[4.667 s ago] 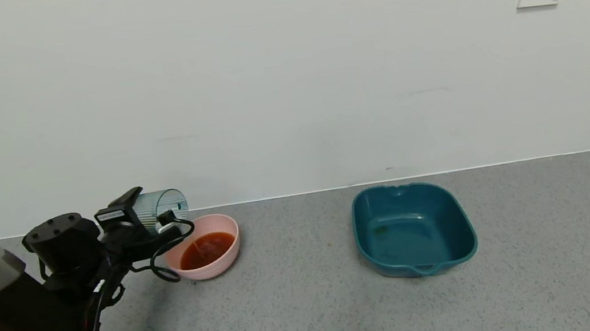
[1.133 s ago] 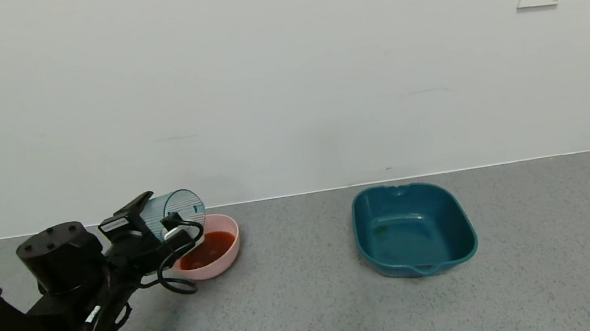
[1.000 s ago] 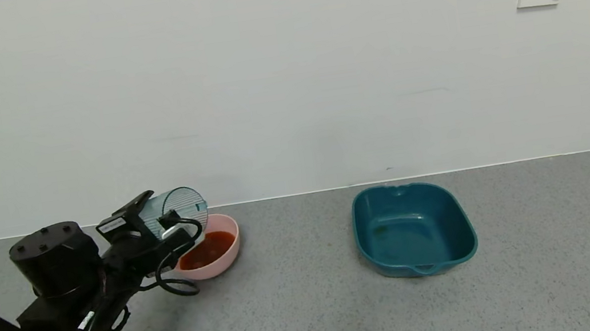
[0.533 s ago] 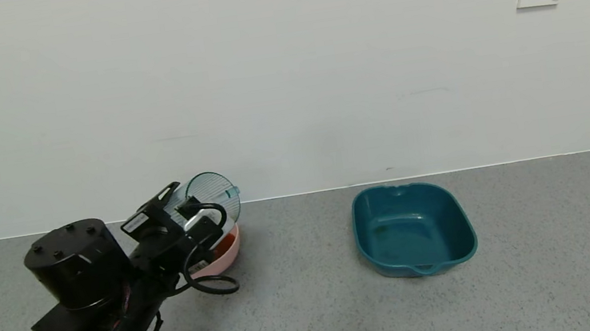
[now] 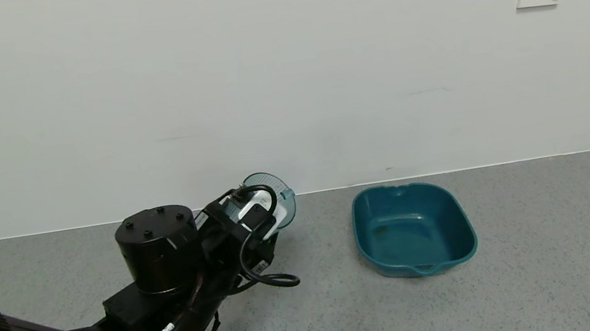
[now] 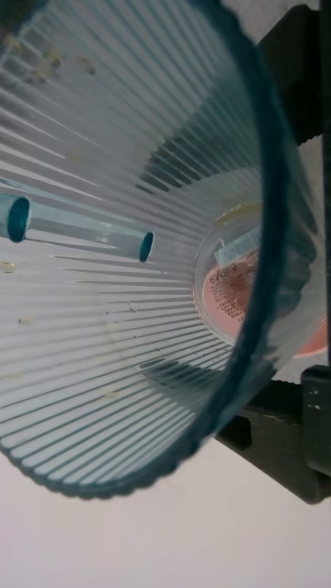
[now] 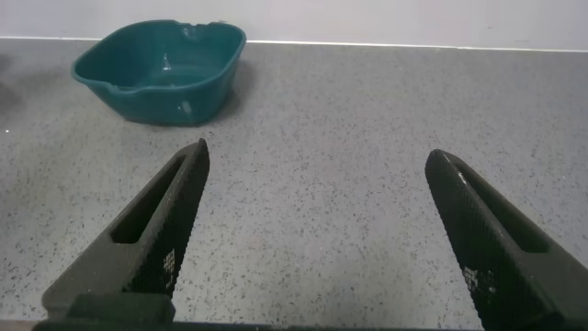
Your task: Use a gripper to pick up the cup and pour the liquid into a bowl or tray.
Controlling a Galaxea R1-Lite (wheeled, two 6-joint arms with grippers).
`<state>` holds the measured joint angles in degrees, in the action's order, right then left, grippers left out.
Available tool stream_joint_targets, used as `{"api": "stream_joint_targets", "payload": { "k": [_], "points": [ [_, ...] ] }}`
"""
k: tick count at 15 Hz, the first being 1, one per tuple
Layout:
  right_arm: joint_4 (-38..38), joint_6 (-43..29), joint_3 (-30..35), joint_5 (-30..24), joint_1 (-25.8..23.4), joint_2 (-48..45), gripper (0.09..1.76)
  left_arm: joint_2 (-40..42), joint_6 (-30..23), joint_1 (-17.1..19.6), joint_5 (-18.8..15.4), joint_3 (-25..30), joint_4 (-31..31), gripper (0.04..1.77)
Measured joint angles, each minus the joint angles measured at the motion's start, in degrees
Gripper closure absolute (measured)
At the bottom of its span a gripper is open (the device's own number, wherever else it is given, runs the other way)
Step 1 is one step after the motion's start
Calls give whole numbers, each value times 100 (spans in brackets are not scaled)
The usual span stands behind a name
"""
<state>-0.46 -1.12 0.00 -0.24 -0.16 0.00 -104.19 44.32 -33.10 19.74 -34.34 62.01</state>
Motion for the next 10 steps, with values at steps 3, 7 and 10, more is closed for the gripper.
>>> {"api": "stream_joint_targets", "payload": {
  "k": [3, 7, 10],
  "points": [
    [-2, 0, 0, 2, 2, 0, 14, -146, -781, -121, -63, -151, -9, 47],
    [0, -4, 0, 0, 0, 0, 14, -316, -2247, -363, -78, -190, 33, 47],
    [-2, -2, 0, 0, 0, 0, 14, -377, -3061, -427, -227, -107, 46, 47]
  ]
}}
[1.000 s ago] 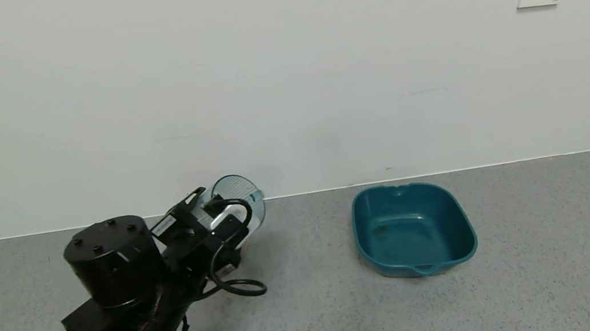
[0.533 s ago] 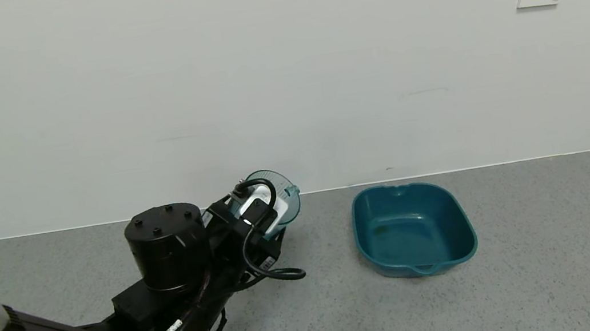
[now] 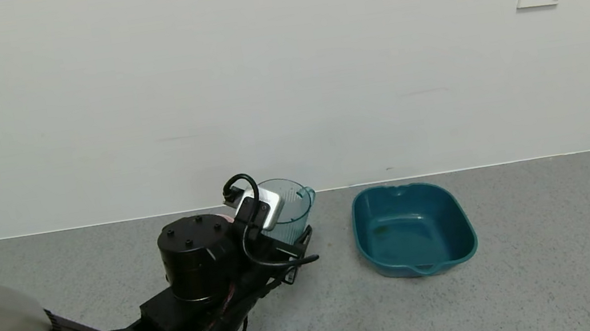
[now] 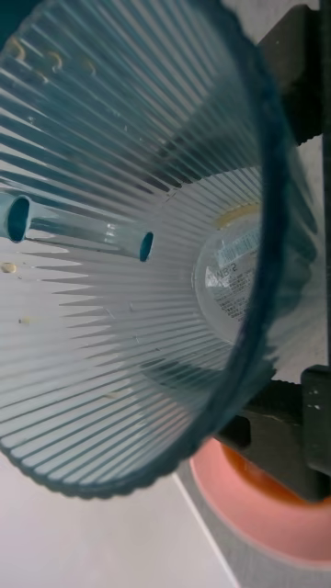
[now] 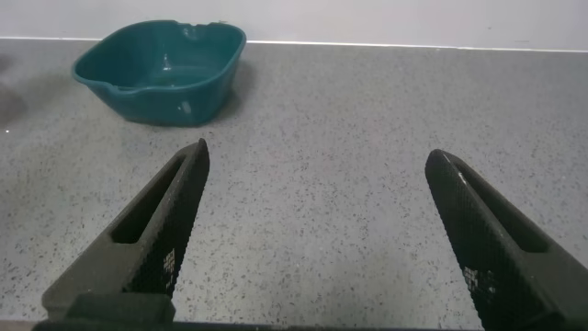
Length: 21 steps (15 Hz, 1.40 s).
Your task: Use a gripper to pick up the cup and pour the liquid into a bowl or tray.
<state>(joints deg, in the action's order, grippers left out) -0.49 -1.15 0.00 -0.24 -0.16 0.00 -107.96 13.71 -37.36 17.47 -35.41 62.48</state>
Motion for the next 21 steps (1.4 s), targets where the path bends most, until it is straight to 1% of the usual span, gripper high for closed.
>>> {"api": "stream_joint_targets", "payload": {
  "k": [1, 3, 4, 6, 8, 9, 11, 12, 17, 21],
  "points": [
    [0, 2, 0, 0, -2, 0, 14, -28, -278, -1, -188, 61, 30, 47],
    [0, 2, 0, 2, 0, 0, 14, -122, -614, 5, -441, 243, 268, 47],
    [0, 0, 0, 0, 0, 0, 14, -205, -702, 10, -573, 374, 572, 47],
    [0, 2, 0, 0, 2, 0, 14, -452, -759, 7, -777, 680, 1407, 47],
    [0, 5, 0, 0, 2, 0, 14, -869, -823, 13, -840, 1001, 2352, 47],
    [0, 0, 0, 2, 2, 0, 14, -1089, -897, 13, -857, 1180, 2544, 47],
    [0, 2, 0, 0, 2, 0, 14, -1426, -1360, 13, -887, 1379, 2677, 47],
    [0, 0, 0, 0, 2, 0, 14, -1541, -1451, 18, -898, 1401, 2694, 47],
    [2, 2, 0, 0, -2, 0, 14, -1877, -1503, 63, -885, 1348, 2697, 47],
    [-2, 0, 0, 2, 2, 0, 14, -2057, -1503, 132, -881, 1064, 2697, 47]
  ]
}}
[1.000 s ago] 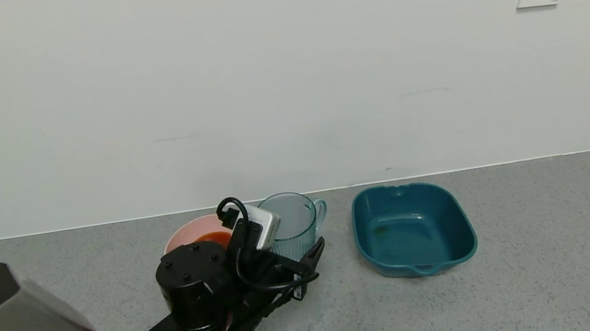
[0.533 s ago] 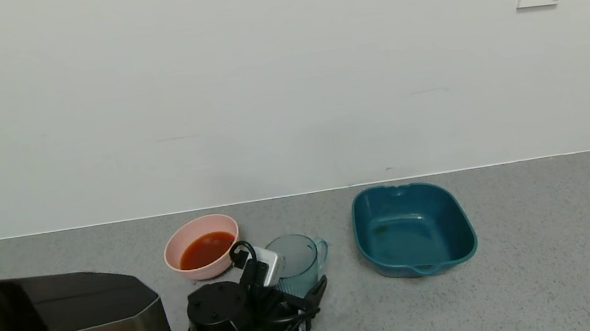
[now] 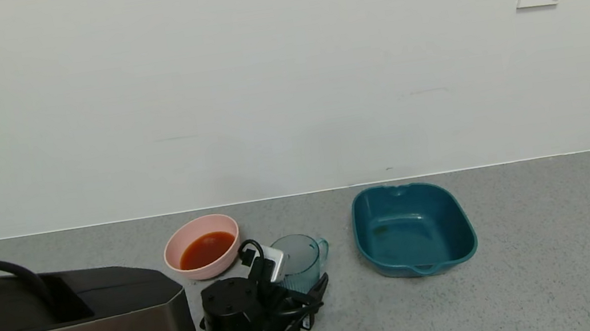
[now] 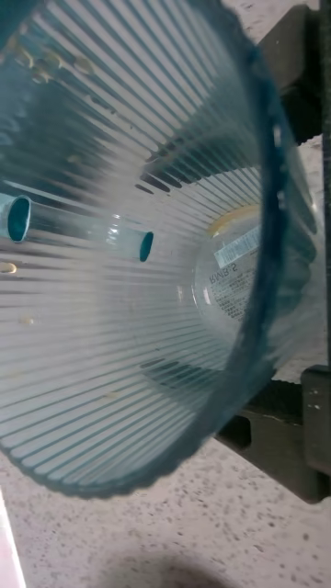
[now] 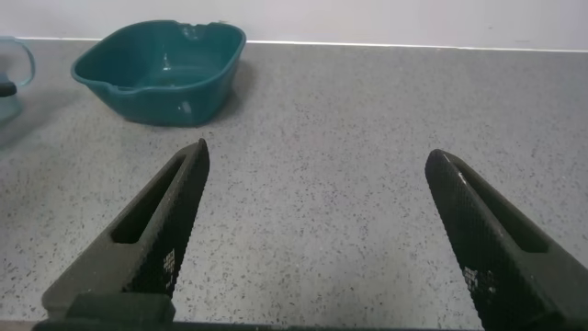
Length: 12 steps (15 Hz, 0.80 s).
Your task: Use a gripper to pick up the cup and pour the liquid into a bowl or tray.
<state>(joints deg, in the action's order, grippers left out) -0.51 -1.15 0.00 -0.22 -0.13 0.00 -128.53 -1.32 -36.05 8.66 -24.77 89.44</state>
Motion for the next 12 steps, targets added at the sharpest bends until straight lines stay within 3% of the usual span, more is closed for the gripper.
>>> {"api": "stream_joint_targets", "payload": {
  "k": [7, 12],
  "points": [
    [2, 2, 0, 0, -2, 0, 14, -540, -138, 249, 165, -1036, 0, 47],
    [2, 2, 0, -2, 0, 0, 14, -922, -149, 312, 297, -1362, -2, 47]
  ]
}}
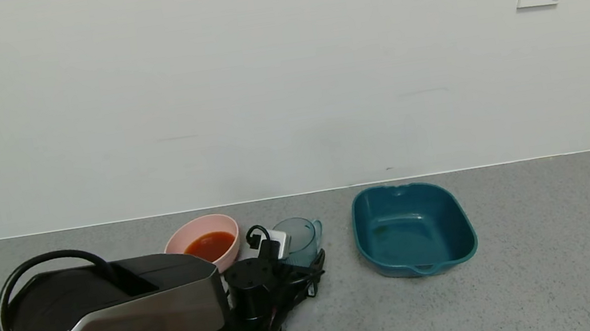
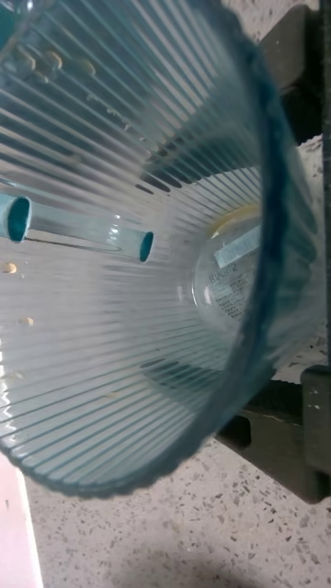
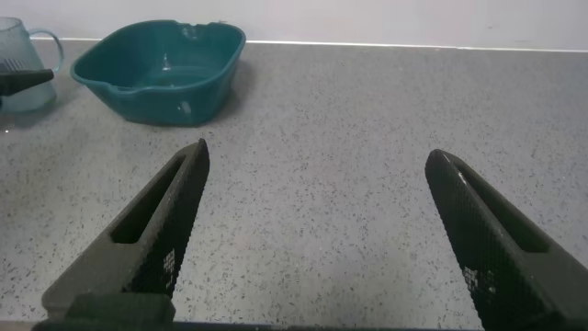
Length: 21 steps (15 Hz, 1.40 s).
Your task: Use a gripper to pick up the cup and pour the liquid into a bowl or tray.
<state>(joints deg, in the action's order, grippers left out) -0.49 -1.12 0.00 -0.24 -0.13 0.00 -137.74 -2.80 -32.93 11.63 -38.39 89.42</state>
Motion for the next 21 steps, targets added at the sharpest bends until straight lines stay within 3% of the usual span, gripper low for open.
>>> {"api": "stream_joint_targets", "payload": {
  "k": [8, 18, 21],
  "points": [
    [0, 0, 0, 2, 0, 0, 14, -115, 13, 5, 20, -37, 5, 47],
    [2, 0, 0, 0, 0, 0, 14, 67, 52, -23, 63, 121, -1, 20],
    [0, 0, 0, 2, -2, 0, 14, 443, 80, -28, 52, 265, -397, 17]
  ]
}}
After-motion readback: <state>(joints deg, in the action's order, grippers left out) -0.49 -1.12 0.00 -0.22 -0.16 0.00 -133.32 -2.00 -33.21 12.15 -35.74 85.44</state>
